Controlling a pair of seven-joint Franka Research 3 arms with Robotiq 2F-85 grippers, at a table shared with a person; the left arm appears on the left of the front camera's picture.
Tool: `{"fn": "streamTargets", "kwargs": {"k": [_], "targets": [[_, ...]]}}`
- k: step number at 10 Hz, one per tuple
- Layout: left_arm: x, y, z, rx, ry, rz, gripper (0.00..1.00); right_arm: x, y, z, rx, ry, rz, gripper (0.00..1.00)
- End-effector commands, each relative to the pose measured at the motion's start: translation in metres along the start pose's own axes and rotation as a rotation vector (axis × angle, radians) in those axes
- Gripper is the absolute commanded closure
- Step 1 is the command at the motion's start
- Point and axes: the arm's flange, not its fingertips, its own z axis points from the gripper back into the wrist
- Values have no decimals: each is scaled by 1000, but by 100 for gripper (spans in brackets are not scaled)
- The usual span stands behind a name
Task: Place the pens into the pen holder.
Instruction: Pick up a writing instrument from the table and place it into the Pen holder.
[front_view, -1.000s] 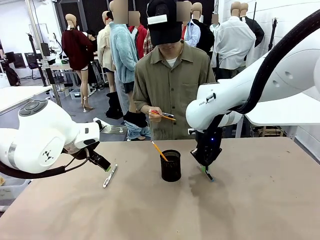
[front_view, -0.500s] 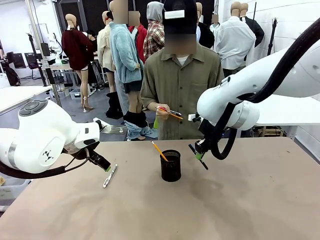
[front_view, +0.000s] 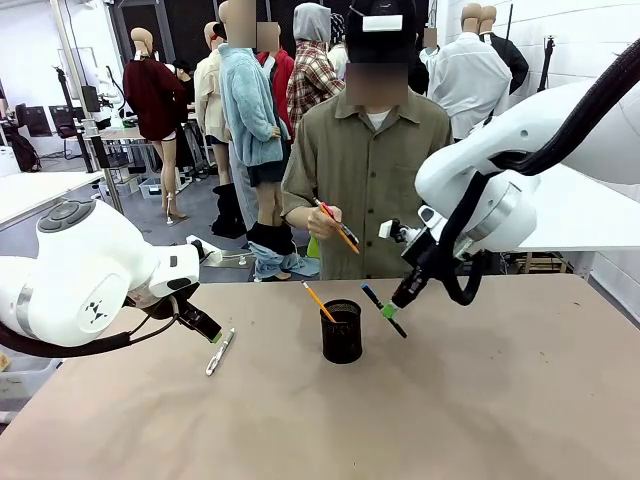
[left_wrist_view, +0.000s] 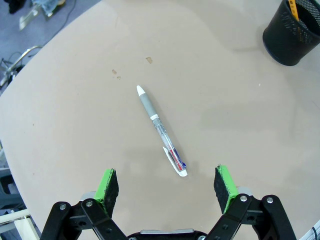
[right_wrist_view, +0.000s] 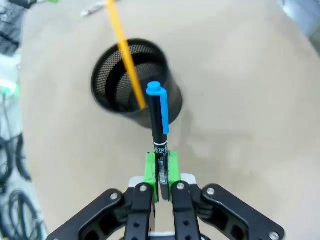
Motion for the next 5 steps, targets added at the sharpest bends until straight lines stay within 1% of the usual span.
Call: {"fn": "streamTargets", "kwargs": {"k": [1, 2, 3, 5], "targets": [[-1, 2, 1, 0, -1, 5, 0, -23, 2, 6, 58, 8, 97, 100], [-1, 2, 1, 0, -1, 5, 0, -29, 0, 9, 95, -1, 143, 100], [-1, 2, 1, 0, -1, 5, 0, -40, -3, 15, 124, -34, 163, 100], [-1, 2, 1, 0, -1, 5, 0, -68, -12, 32, 165, -147, 207, 100]]}}
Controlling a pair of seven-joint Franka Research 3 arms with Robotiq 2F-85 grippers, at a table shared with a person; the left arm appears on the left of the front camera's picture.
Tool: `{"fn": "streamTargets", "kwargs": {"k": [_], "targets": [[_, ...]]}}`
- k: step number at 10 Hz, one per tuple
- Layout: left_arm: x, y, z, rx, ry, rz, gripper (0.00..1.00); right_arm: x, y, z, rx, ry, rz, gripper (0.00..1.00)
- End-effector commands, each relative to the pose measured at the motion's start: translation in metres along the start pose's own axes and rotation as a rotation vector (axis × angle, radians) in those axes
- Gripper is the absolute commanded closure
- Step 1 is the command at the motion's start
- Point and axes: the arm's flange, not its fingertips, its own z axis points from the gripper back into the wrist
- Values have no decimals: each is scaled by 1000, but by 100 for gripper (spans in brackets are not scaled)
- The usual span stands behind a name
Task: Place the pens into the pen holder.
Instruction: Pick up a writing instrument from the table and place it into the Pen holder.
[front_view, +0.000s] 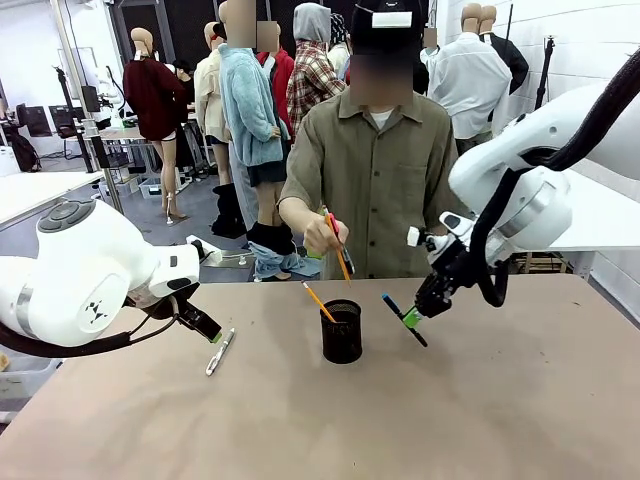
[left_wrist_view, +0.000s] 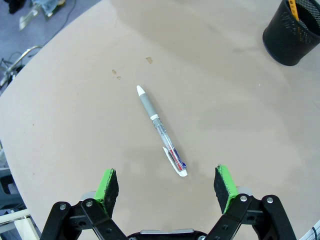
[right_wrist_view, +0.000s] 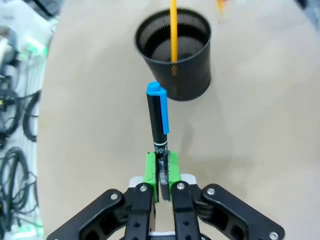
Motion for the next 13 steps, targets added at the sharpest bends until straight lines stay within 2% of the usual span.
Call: {"fn": "streamTargets", "kwargs": {"k": [1, 3, 5, 8, 11, 13], "targets": [[-1, 2, 1, 0, -1, 5, 0, -37, 8, 22, 46, -138, 54, 100], [-1, 2, 1, 0, -1, 5, 0, -81, 11, 57, 65, -290, 119, 100], [-1, 2, 1, 0, -1, 5, 0, -125, 23, 88, 35, -500, 230, 100], [-1, 2, 1, 0, -1, 5, 0, -151, 17, 85, 63, -676, 288, 100], [-1, 2, 1, 0, -1, 5, 0, -150, 17, 80, 57, -714, 295, 100], [-1, 2, 1, 0, -1, 5, 0, -117, 29, 79, 16, -686, 285, 100]]}}
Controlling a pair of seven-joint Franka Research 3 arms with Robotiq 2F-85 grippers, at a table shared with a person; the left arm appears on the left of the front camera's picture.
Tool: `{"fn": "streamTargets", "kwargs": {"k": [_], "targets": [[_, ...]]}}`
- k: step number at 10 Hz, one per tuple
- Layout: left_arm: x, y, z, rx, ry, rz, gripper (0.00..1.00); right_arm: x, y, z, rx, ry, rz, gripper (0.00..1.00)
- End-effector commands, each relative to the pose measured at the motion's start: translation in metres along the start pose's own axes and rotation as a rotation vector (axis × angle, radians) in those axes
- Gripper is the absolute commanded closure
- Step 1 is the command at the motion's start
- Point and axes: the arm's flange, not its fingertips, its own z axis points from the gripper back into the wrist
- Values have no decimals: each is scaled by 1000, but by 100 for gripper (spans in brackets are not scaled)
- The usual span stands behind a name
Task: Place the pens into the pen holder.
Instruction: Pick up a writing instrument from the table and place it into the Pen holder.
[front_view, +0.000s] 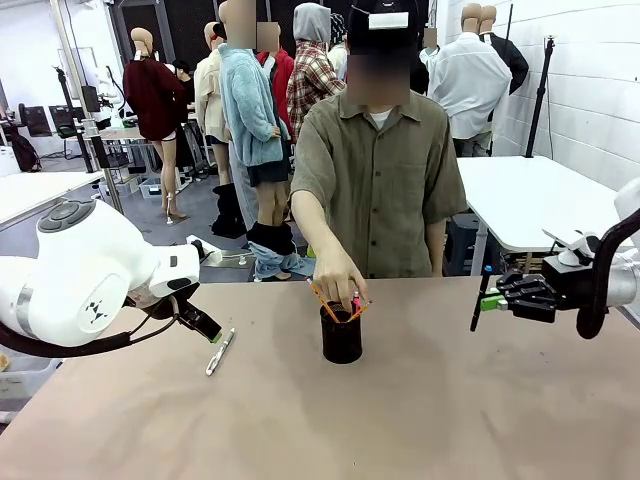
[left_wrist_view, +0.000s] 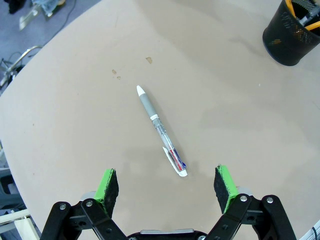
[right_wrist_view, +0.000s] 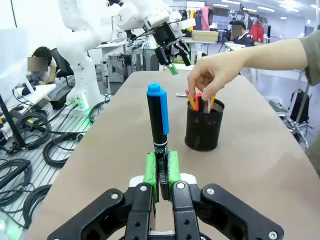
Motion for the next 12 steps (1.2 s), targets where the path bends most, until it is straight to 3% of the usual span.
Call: {"fn": "streamTargets", "kwargs": {"k": [1, 3, 7, 12], "targets": [[-1, 2, 1, 0, -1, 5, 0, 42, 2, -33, -85, 42, 0, 100], [-1, 2, 1, 0, -1, 5, 0, 71, 1, -61, -85, 47, 60, 100], [-1, 2, 1, 0, -1, 5, 0, 118, -13, -131, -244, 19, 56, 100], [-1, 2, 1, 0, -1, 5, 0, 132, -76, -204, -41, 114, 29, 100]]}}
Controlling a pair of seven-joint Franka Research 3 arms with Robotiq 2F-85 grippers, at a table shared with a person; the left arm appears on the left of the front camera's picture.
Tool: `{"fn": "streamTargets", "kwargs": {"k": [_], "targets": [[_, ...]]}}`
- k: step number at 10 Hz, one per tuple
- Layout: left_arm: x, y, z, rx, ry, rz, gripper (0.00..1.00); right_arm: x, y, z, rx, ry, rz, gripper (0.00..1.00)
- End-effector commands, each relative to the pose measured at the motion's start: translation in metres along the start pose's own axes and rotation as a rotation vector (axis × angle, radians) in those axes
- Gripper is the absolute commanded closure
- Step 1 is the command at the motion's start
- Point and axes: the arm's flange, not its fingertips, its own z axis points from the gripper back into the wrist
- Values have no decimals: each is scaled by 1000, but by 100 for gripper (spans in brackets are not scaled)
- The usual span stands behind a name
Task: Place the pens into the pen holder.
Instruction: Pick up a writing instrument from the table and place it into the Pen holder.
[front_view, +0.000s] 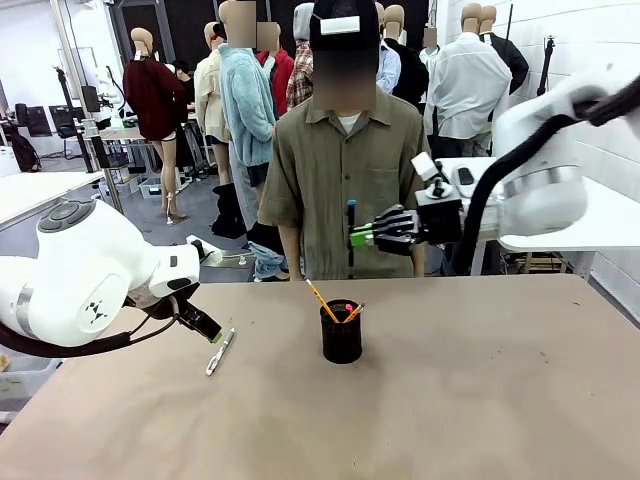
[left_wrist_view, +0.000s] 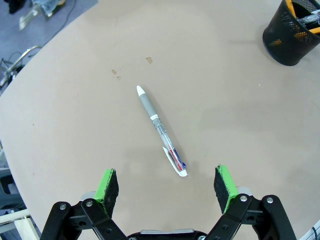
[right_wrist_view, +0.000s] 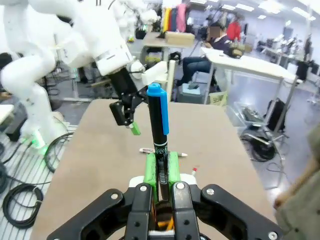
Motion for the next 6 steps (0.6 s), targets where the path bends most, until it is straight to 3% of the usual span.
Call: {"fn": "streamTargets", "kwargs": {"k": [1, 6], "targets": [[-1, 2, 1, -1, -1, 5, 0, -10, -38, -18, 116, 60, -35, 100], [-1, 2, 1, -1, -1, 5, 0, -48, -83, -35, 259, 63, -121, 100]]}}
